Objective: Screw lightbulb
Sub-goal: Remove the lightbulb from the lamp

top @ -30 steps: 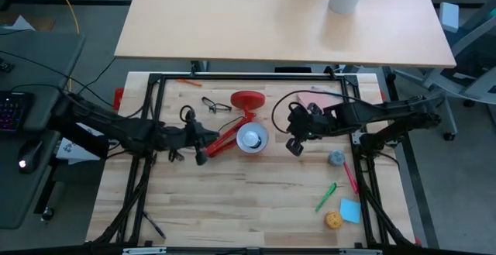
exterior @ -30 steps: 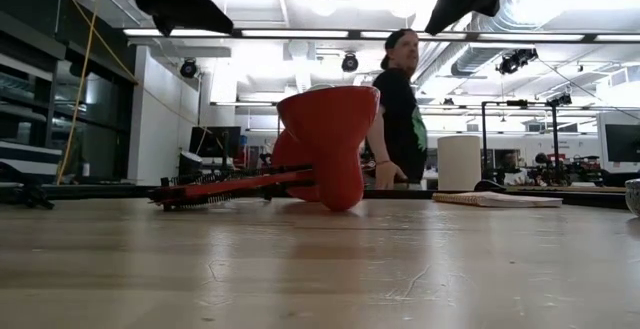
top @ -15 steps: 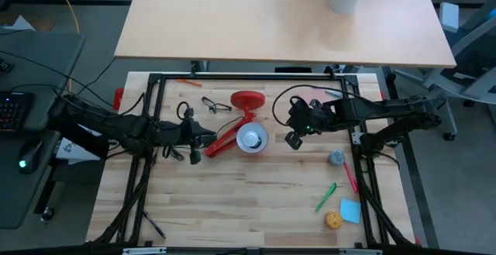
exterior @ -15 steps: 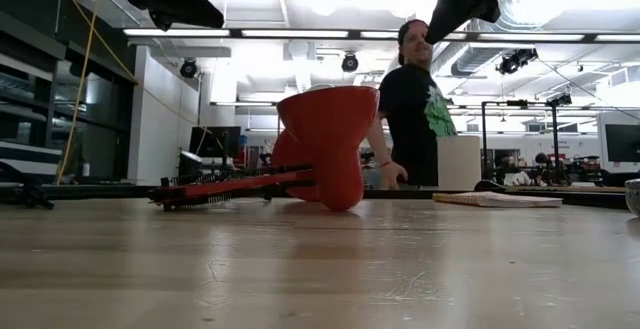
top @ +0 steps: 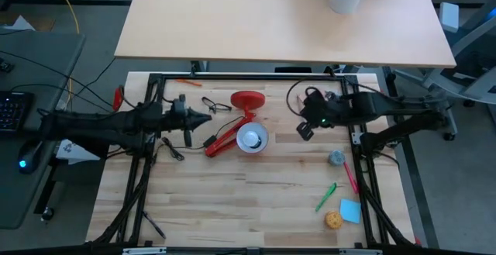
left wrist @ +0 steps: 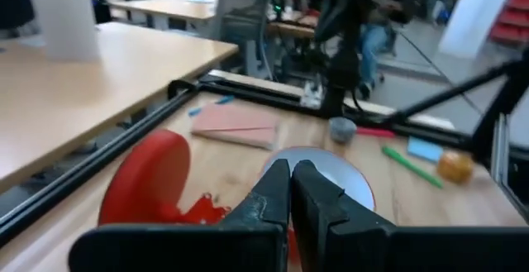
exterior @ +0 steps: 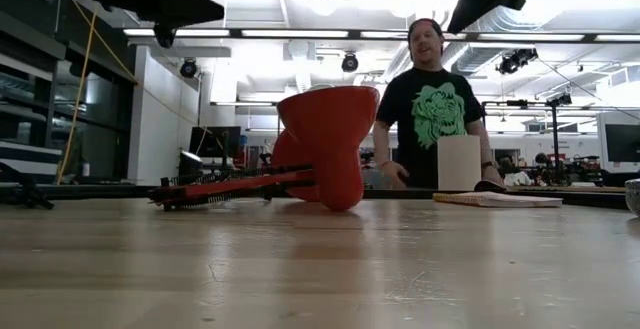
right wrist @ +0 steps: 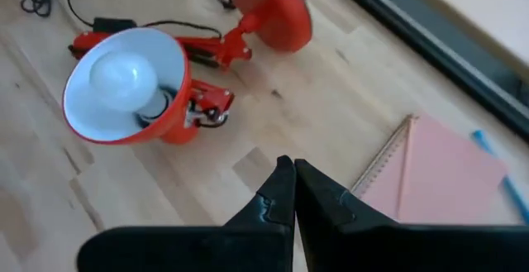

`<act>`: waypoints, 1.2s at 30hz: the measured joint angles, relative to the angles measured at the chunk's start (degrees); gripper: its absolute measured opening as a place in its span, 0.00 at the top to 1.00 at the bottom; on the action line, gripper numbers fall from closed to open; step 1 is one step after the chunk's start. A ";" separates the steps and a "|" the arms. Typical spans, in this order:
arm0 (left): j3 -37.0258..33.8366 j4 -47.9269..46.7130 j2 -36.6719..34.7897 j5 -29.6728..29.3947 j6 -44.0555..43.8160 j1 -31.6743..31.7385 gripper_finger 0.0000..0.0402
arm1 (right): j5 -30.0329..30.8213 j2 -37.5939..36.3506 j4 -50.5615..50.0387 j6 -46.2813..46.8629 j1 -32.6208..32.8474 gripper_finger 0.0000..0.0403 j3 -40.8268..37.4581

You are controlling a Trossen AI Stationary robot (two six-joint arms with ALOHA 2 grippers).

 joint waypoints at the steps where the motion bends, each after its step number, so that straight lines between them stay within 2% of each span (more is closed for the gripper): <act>1: -0.32 0.34 -0.31 -0.23 -0.63 0.48 1.00 | 0.00 -0.64 -0.04 -0.61 -0.46 1.00 0.00; 8: -0.84 0.75 -0.58 -2.96 -3.19 2.47 1.00 | -0.12 -5.27 -0.38 -5.43 -4.08 1.00 0.00; 16: -0.77 2.35 -0.56 -2.88 -3.69 2.75 1.00 | -2.73 -7.39 1.95 -9.12 -7.71 1.00 0.00; 21: 2.59 0.98 1.66 1.91 -1.96 2.75 1.00 | -6.55 -5.98 9.08 -9.48 -7.89 1.00 0.00; 24: 6.52 -2.22 5.98 3.74 2.07 2.53 1.00 | -10.60 -3.49 15.22 -9.19 -7.19 1.00 0.00; 28: 11.06 -4.19 14.03 3.93 11.76 2.63 1.00 | -14.32 2.20 22.11 -6.05 -3.51 1.00 0.00; 32: 14.98 -4.54 22.43 5.72 20.32 3.63 1.00 | -14.27 8.67 27.39 -2.11 2.73 1.00 0.00; 36: 17.97 -4.43 29.98 10.73 25.78 5.17 1.00 | -10.48 13.87 30.60 3.42 8.12 1.00 0.00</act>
